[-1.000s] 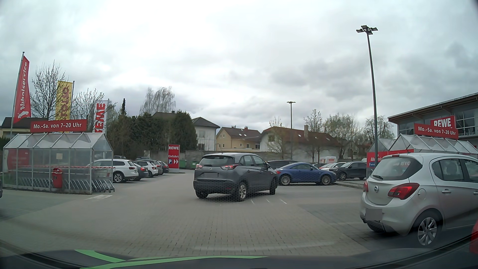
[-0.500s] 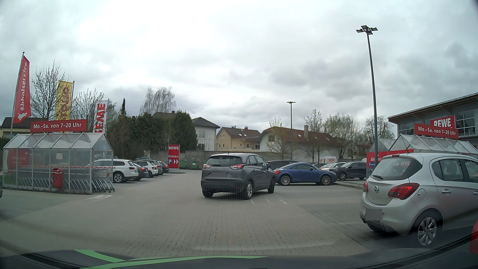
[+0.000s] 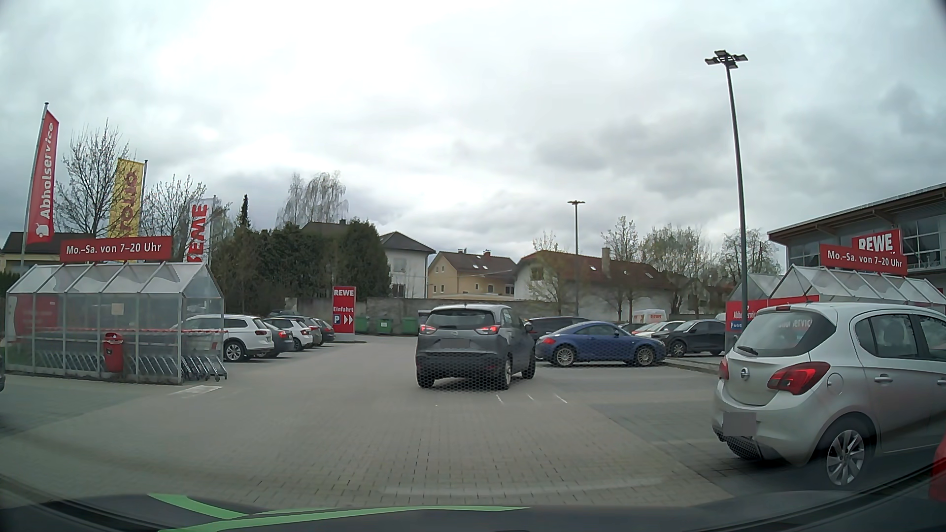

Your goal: Follow the waypoints while adhering to traffic rules and regulations

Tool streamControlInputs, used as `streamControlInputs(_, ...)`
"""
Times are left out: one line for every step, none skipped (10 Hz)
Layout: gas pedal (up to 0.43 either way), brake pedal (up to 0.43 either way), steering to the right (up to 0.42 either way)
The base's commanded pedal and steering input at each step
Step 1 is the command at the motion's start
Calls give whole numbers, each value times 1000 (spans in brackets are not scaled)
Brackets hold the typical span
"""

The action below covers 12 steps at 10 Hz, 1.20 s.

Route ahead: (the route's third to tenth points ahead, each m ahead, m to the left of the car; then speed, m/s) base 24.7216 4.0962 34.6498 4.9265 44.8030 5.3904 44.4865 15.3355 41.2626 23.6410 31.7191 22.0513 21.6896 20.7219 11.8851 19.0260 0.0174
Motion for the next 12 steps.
streamControlInputs(0, 159, -3)
streamControlInputs(0, 159, -3)
streamControlInputs(0, 159, -3)
streamControlInputs(0, 152, -3)
streamControlInputs(0, 110, -3)
streamControlInputs(0, 43, -3)
streamControlInputs(0, 0, -3)
streamControlInputs(0, 0, -3)
streamControlInputs(0, 0, -3)
streamControlInputs(0, 0, -3)
streamControlInputs(0, 0, -3)
streamControlInputs(0, 0, -3)
